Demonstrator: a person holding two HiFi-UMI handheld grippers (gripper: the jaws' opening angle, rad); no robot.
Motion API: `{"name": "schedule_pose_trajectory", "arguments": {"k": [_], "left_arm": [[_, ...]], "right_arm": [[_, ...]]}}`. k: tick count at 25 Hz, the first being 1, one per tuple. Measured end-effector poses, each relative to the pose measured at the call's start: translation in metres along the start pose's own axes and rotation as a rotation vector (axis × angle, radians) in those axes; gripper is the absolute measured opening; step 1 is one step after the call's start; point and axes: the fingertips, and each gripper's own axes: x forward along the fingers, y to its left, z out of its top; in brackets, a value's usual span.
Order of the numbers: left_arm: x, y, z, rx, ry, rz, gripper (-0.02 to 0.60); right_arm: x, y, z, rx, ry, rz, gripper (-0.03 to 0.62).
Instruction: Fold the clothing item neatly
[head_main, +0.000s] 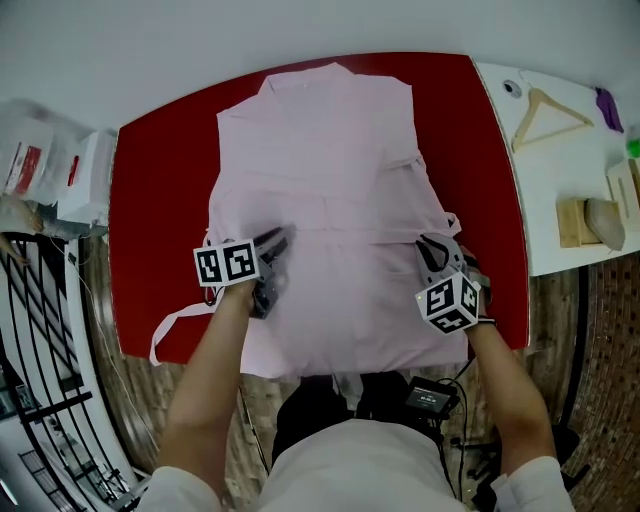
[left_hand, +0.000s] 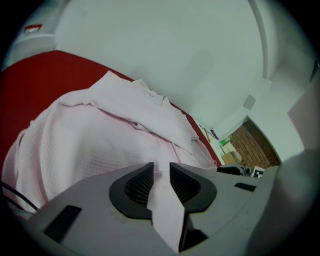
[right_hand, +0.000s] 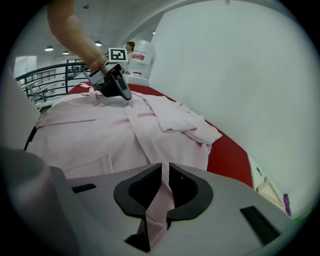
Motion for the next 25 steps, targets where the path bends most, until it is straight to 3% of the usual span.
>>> {"name": "schedule_pose_trajectory", "arguments": {"k": [2,9,12,15,22,25], "left_arm": [[-0.006,0.003,-0.003,0.072,0.040,0.011,0.123],[0.009,0.021,-0.023,0.196,0.201,0.143,0.135],[0.012,0.026,-0.021,0.200,0.226,0.172,0.079],[0.011,0.025,-0.020,0.193,0.232,0.151,0.029],[-0.007,0.015,-0.009,0.103,0.152,0.057,0.018],[-0.014,0.012,-0.009,0.110,0.146,0.040,0.018]], "right_arm": [[-0.001,0.001,-0.003,0.006,0.005,-0.003,0.025],[0.000,0.011,-0.011,0.007,0.033,0.006,0.025],[0.002,0.013,-0.011,0.006,0.039,0.007,0.025],[0.003,0.014,-0.011,0.005,0.041,0.006,0.025],[0.001,0.005,-0.010,0.012,0.031,-0.013,0.025],[0.001,0.001,-0.011,0.011,0.030,-0.014,0.025]]}}
